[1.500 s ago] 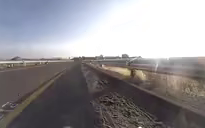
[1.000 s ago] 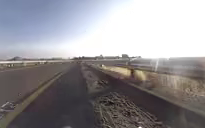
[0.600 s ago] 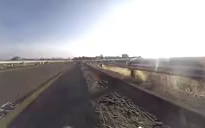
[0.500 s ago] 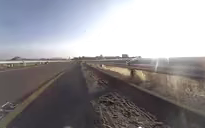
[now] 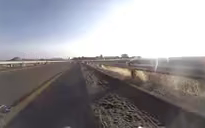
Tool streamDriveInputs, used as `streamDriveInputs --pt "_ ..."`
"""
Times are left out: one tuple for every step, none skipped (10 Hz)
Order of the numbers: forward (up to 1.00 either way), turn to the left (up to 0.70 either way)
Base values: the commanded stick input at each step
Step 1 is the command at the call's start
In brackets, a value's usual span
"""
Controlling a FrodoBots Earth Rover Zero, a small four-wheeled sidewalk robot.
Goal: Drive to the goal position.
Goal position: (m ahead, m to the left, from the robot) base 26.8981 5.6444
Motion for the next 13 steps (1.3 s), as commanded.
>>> streamDriveInputs --pt "0.5 0.0" --pt "0.5 0.0" --pt "0.5 0.0" --pt "0.5 0.0" --pt "0.5 0.39" --pt "0.5 0.25" --pt "0.5 0.0" --pt "0.5 0.0" --pt "0.5 0.0" --pt "0.5 0.0" --pt "0.5 0.0" --pt "0.5 0.0" --pt "0.5 0.0"
